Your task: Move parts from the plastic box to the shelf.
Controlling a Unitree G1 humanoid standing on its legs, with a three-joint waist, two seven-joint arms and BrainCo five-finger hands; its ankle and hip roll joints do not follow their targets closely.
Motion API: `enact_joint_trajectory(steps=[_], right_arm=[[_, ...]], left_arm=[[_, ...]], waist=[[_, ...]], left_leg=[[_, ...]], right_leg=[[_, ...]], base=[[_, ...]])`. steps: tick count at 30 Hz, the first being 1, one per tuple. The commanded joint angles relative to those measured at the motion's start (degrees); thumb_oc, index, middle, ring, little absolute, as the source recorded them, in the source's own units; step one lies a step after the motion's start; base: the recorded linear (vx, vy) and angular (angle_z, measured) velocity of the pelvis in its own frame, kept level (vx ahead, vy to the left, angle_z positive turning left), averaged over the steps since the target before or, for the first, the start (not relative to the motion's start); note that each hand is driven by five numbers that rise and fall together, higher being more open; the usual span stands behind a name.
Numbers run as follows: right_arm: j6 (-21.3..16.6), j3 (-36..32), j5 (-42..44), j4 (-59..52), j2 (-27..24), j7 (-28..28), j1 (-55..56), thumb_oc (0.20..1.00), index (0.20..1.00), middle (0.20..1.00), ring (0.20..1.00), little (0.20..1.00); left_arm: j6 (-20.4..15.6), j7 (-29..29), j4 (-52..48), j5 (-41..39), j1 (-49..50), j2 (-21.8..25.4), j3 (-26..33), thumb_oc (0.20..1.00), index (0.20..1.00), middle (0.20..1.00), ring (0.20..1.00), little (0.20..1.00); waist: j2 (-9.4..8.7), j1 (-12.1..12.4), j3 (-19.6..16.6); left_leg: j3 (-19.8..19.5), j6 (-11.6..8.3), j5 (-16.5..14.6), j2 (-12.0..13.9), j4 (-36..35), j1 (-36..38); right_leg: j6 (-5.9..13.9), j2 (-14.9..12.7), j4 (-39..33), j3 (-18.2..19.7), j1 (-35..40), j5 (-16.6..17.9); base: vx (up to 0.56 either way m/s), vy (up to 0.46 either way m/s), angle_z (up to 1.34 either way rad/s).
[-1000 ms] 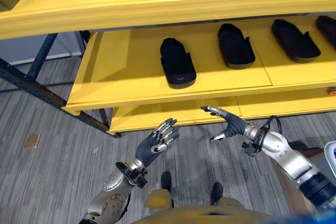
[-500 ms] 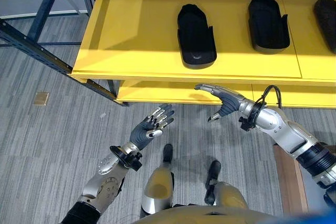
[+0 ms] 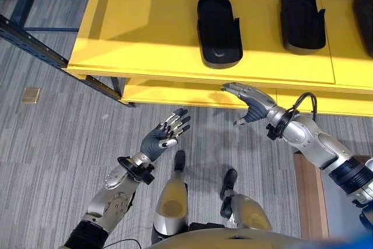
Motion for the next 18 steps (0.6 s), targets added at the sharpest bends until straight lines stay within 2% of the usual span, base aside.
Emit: enact_joint_trajectory(steps=[1, 9, 14, 18], right_arm=[[-1.79, -0.04, -0.92, -1.23, -1.19, -3.29, -5.55, 1.0, 1.0, 1.0, 1.0, 1.0], [-2.95, 0.17, -1.1, 0.95, 0.39, -4.85, -7.96, 1.0, 1.0, 1.0, 1.0, 1.0], [-0.76, 2.2, -1.78, 5.68, 1.8, -3.95, -10.27, 1.0, 1.0, 1.0, 1.0, 1.0], [-0.52, 2.79, -1.92, 7.79, 2.43, -4.04, -10.91, 1.0, 1.0, 1.0, 1.0, 1.0]], left_arm=[[-1.51, -0.7, -4.23, -0.98, 1.82, 1.92, -0.37, 1.0, 1.0, 1.0, 1.0, 1.0], [-0.5, -2.12, -3.21, -0.2, 0.48, 1.32, -2.39, 1.0, 1.0, 1.0, 1.0, 1.0], [-1.83, -1.84, -1.3, -4.7, -0.19, -0.55, -2.86, 1.0, 1.0, 1.0, 1.0, 1.0], [-2.31, -1.74, -0.76, -3.26, -0.64, -0.64, -2.22, 1.0, 1.0, 1.0, 1.0, 1.0]], waist=[[-0.65, 0.06, -2.9], [-0.12, 0.29, -2.63], [0.01, 0.99, -1.41], [-0.29, 1.48, -0.43]], left_leg=[[-0.11, -0.23, -1.13, 2.0, 4.6, -1.98], [0.05, -0.42, -1.2, 2.16, 4.99, -2.08], [-0.44, -0.58, -1.4, 2.02, 6.18, -3.17], [-0.77, -0.74, -1.32, 2.13, 6.59, -3.93]], right_leg=[[1.42, -1.75, 4.61, 2.76, -2.16, 0.93], [1.25, -1.97, 5.29, 1.95, -2.23, 0.48], [0.95, -1.94, 6.23, 1.31, -2.83, 0.06], [0.73, -1.69, 6.51, 0.83, -3.19, -0.04]], base=[[0.0, 0.0, 0.0], [0.0, 0.0, 0.0], [0.0, 0.005, 0.03], [-0.01, -0.011, 0.06]])
